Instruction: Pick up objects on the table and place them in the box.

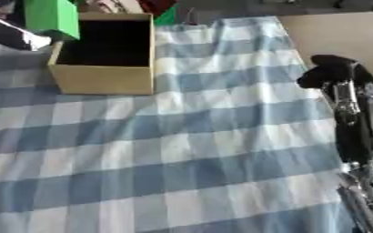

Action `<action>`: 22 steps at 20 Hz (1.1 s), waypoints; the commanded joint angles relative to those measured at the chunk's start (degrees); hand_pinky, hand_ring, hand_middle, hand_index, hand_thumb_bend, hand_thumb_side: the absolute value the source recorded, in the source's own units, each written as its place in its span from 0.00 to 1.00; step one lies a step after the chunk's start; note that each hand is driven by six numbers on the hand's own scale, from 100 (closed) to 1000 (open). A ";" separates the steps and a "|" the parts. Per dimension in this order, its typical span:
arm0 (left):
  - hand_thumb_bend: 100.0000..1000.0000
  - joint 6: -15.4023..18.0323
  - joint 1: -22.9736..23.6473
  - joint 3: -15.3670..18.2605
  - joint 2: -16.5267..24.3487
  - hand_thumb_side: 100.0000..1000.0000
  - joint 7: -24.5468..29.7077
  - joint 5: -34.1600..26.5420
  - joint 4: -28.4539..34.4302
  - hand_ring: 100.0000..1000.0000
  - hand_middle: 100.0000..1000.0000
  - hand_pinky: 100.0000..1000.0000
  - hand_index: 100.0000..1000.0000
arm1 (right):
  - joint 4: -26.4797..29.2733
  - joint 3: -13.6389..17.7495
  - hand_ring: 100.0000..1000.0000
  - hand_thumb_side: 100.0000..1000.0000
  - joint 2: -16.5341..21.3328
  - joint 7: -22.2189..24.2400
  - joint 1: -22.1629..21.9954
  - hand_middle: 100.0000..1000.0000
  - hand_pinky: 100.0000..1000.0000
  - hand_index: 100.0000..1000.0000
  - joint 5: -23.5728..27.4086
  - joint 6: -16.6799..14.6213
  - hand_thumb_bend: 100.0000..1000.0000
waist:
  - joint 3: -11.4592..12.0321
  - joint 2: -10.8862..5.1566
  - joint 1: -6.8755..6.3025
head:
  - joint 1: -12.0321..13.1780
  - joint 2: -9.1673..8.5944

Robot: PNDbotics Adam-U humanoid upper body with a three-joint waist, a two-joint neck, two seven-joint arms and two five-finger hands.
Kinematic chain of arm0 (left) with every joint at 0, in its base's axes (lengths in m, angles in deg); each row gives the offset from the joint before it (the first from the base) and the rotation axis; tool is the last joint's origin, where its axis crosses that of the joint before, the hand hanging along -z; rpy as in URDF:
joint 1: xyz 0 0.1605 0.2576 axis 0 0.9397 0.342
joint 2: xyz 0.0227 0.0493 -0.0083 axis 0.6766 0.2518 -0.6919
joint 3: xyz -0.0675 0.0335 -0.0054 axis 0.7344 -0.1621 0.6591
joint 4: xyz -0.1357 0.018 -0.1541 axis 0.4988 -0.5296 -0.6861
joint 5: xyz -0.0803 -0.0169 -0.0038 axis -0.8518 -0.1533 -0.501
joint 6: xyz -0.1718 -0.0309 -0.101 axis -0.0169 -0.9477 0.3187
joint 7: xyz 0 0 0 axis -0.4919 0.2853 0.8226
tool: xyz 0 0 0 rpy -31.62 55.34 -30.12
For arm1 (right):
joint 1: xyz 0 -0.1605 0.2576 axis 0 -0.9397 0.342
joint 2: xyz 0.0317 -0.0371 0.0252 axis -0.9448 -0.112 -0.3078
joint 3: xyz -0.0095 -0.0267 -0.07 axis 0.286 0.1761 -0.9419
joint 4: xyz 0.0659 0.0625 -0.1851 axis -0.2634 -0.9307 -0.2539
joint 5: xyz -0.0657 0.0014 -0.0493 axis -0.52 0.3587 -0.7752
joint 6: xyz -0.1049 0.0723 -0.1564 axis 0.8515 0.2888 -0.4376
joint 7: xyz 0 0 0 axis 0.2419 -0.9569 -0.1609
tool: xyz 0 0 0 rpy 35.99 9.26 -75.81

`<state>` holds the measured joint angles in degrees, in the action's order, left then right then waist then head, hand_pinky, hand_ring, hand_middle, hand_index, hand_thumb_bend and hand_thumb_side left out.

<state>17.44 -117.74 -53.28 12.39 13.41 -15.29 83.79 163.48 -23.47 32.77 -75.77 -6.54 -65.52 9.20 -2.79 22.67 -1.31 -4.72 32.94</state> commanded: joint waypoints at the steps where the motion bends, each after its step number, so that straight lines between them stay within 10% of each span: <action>1: 0.00 -0.16 -2.01 1.10 0.21 0.22 -1.79 1.41 -0.75 0.40 0.25 0.53 0.38 | 0.98 0.22 0.55 0.81 0.65 0.22 0.51 0.49 0.59 0.70 -0.35 -0.03 0.00 | -0.20 -0.07 0.72 | -0.03 -0.81; 22: 0.00 -2.05 -4.53 2.17 -4.11 0.22 -9.21 9.85 -8.72 0.44 0.33 0.54 0.50 | 0.98 -0.60 0.55 0.81 -0.02 1.50 2.56 0.48 0.59 0.70 -0.55 0.35 0.00 | -3.38 3.40 -0.90 | 3.17 -3.72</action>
<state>15.72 -120.62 -51.88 7.82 5.02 -6.81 74.84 163.48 -24.19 32.07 -74.53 -4.47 -65.83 9.69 -6.18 26.61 -1.63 -1.94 30.02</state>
